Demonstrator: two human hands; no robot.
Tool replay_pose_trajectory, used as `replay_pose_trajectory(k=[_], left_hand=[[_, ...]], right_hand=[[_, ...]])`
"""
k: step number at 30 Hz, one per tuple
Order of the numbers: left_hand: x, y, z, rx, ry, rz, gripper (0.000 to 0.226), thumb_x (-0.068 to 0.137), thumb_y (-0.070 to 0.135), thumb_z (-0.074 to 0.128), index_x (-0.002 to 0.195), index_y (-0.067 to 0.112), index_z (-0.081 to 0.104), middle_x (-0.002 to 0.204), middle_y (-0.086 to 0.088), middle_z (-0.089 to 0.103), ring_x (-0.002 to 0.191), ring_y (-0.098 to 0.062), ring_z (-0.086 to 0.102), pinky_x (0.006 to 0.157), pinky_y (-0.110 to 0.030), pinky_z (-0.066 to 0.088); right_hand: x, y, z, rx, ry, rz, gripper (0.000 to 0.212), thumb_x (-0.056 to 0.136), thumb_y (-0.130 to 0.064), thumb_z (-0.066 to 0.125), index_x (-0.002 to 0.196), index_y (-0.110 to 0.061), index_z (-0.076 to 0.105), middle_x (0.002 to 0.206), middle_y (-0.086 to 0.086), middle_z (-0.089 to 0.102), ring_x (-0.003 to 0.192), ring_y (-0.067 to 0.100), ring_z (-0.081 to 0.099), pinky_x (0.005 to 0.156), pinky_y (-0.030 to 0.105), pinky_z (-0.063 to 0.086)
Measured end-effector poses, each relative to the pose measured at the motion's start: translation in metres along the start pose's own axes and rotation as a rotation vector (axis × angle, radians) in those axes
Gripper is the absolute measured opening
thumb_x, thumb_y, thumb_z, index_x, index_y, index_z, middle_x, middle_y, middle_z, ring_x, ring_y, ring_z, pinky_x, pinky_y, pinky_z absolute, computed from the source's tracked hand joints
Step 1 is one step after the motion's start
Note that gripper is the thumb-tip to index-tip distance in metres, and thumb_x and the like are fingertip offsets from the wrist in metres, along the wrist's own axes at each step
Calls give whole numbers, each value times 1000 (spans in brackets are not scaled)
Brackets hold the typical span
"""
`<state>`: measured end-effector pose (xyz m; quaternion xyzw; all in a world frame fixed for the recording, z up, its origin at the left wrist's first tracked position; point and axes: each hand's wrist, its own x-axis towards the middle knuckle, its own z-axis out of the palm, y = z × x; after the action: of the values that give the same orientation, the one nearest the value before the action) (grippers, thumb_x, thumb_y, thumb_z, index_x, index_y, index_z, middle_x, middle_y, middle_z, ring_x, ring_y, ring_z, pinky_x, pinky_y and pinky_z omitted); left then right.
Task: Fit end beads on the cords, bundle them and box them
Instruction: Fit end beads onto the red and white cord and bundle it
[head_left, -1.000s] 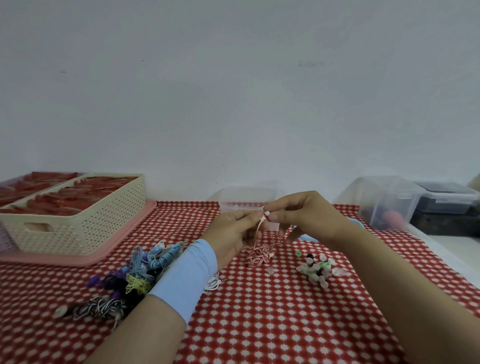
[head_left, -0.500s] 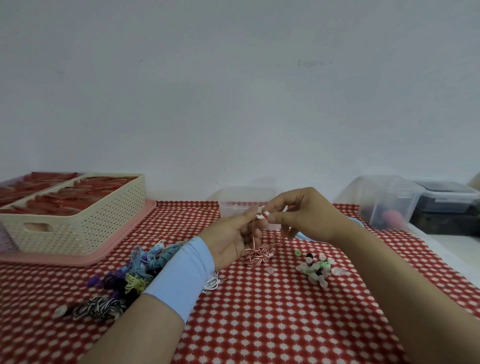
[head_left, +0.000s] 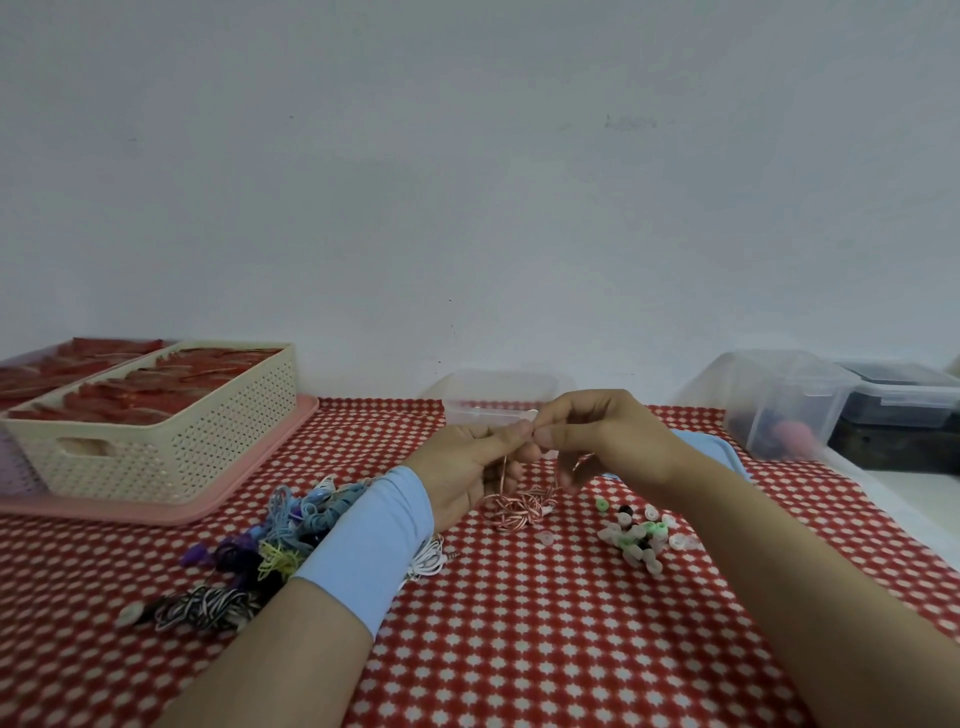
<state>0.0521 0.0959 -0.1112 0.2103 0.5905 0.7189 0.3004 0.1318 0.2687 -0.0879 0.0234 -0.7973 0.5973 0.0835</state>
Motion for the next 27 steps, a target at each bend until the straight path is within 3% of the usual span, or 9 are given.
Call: replay_pose_trajectory(k=[5,9,12,17,22,27], left_hand=[[1,-2,2,118,75,94,23,85,27,71,94,7,75,77,-4,74,60,-9,60,59,-22,51],[1,-1,3,200,104,155,18,90,27,68,90,10,75,82,-5,75,61,-10,61,64,-24,52],[0,0,2,235,111,166,21,89,29,69,92,9,75,82,-7,76,63,-12,63,65,-25,54],[-1,2,0,422,103,196,22,90,27,69,91,6,77,80,-8,77,63,-13,65,67,-26,57],[-2,2,1,466,138,261,11,88,13,72,94,5,76,79,-6,77,62,-9,68,60,-18,53],[-1,-1,0,598,217,343,14,82,13,78,96,11,77,75,2,77,65,-8,71,69,-20,57]], right_hand=[[4,3,5,90,3,73,12,95,-9,65,101,1,67,87,18,67,58,30,61,56,36,54],[3,2,5,174,-29,105,8,99,-13,57,101,-8,63,89,18,64,62,33,61,56,37,53],[0,-1,-2,86,-45,86,16,97,-10,58,108,-7,70,93,16,72,66,33,63,58,37,54],[-2,-2,-2,-67,-29,52,7,94,-8,67,95,-7,74,88,17,74,64,27,67,56,33,56],[-1,1,0,-58,10,52,5,95,-6,65,97,-4,69,85,13,73,62,29,66,52,32,55],[-1,2,-1,-1,54,89,14,96,-7,64,109,-7,68,98,15,75,64,31,67,51,34,55]])
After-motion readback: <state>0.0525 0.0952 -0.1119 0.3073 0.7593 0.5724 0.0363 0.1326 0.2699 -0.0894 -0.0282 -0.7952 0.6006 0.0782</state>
